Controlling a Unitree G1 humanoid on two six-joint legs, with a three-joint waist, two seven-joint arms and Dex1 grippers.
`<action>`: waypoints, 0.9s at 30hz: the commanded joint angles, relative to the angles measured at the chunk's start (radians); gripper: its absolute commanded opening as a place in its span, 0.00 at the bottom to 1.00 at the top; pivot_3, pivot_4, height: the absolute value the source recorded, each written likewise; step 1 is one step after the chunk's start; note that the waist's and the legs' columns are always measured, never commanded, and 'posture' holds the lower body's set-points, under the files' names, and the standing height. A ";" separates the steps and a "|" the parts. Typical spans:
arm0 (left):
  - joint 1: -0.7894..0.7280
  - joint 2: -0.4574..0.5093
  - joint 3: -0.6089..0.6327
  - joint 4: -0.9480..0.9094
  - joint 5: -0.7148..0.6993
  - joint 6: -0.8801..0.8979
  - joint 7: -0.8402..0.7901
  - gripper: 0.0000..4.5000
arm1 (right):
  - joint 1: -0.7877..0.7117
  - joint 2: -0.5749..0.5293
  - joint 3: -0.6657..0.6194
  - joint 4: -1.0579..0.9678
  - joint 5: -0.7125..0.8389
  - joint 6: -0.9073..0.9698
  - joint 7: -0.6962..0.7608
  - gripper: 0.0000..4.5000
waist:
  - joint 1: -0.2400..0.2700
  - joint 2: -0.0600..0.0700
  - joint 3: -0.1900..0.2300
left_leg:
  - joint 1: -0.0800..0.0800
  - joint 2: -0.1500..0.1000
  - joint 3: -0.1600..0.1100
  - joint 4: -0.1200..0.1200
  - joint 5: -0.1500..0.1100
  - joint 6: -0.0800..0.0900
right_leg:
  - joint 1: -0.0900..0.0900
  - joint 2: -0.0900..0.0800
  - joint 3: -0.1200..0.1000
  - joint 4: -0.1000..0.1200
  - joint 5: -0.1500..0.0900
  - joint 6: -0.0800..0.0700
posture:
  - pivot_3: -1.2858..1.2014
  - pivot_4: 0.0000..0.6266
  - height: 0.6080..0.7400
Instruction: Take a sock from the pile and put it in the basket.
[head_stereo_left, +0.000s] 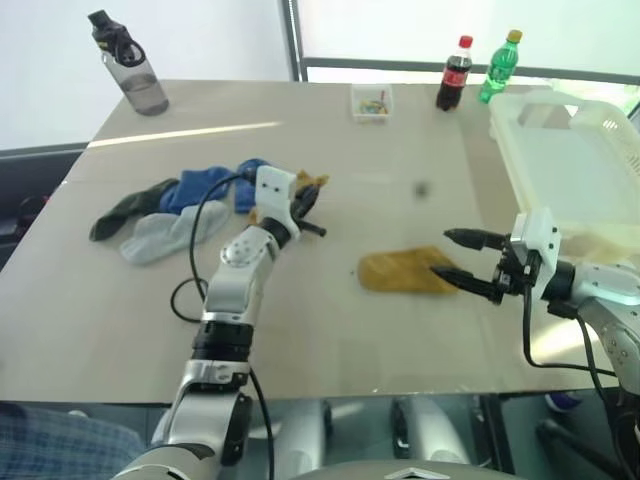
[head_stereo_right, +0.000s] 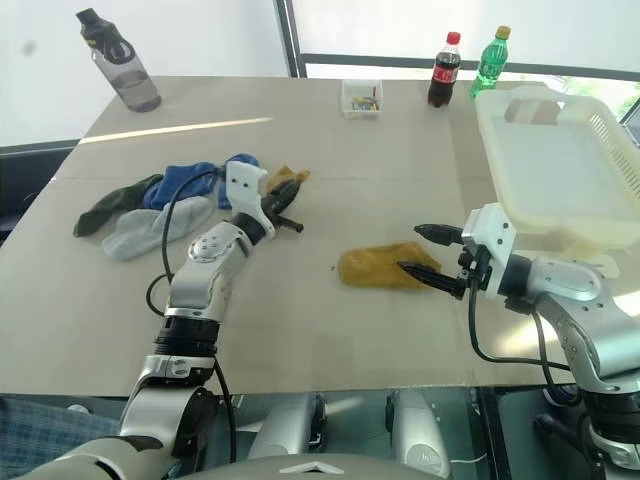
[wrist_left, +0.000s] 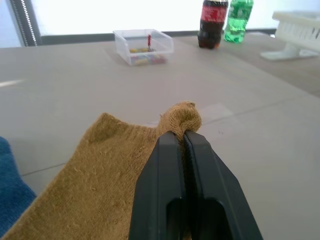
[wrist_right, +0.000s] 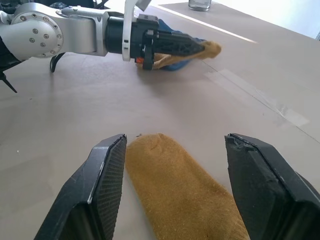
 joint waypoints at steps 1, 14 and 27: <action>-0.058 -0.021 -0.059 0.084 0.047 -0.029 -0.021 0.01 | -0.011 0.004 -0.016 -0.026 0.005 -0.014 -0.004 0.71 | 0.001 0.000 0.000 | 0.000 0.000 0.000 0.000 0.000 0.000 | 0.000 0.000 0.000 0.000 0.000 0.000 | 0.52 0.24 1.00; -0.241 -0.177 -0.144 0.340 0.090 -0.136 -0.108 0.01 | -0.022 0.013 -0.017 -0.027 -0.003 -0.010 -0.017 0.71 | 0.012 0.000 0.000 | -0.002 0.000 0.000 0.000 0.000 0.000 | -0.001 0.000 0.000 -0.001 0.000 0.000 | 0.52 0.24 1.00; -0.296 -0.311 -0.168 0.421 0.095 -0.125 -0.118 0.01 | -0.025 0.025 -0.012 -0.018 -0.030 -0.012 -0.055 0.71 | 0.013 -0.001 0.000 | -0.002 0.000 0.000 0.000 0.000 0.000 | -0.001 0.000 0.000 -0.001 0.000 0.000 | 0.52 0.24 1.00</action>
